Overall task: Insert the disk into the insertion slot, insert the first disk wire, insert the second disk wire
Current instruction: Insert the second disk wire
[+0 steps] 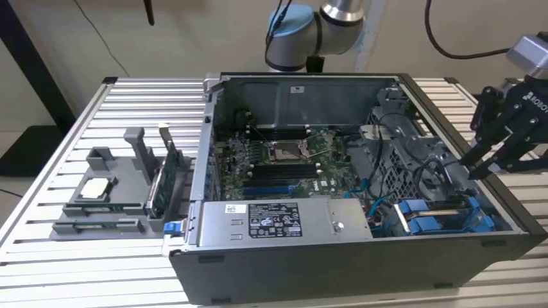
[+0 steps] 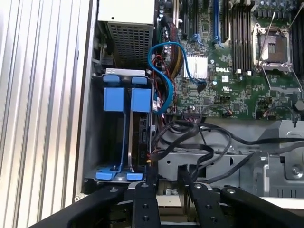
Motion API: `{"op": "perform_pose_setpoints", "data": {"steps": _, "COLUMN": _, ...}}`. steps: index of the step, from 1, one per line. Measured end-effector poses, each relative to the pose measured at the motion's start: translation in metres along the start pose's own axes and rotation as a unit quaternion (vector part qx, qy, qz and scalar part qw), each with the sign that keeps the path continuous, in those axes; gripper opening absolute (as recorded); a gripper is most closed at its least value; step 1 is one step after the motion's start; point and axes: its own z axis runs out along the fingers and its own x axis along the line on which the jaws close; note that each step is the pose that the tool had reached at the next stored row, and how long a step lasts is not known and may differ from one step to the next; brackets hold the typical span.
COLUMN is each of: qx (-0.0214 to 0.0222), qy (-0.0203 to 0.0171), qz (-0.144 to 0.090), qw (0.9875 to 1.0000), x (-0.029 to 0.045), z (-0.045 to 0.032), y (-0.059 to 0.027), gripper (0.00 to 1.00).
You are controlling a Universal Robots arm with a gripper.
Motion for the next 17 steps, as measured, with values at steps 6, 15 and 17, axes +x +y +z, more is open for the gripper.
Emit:
{"op": "perform_pose_setpoints", "data": {"steps": 6, "qx": 0.0055, "qy": -0.0109, "qz": -0.002, "qw": 0.9999, "x": -0.0003, "z": -0.0050, "y": 0.0009, "gripper": 0.32}}
{"op": "perform_pose_setpoints", "data": {"steps": 15, "qx": 0.0164, "qy": -0.0390, "qz": -0.008, "qw": 0.9991, "x": 0.0000, "z": -0.0050, "y": 0.0010, "gripper": 0.32}}
{"op": "perform_pose_setpoints", "data": {"steps": 17, "qx": 0.0214, "qy": -0.0427, "qz": -0.009, "qw": 0.9988, "x": 0.0009, "z": -0.0051, "y": 0.0010, "gripper": 0.32}}
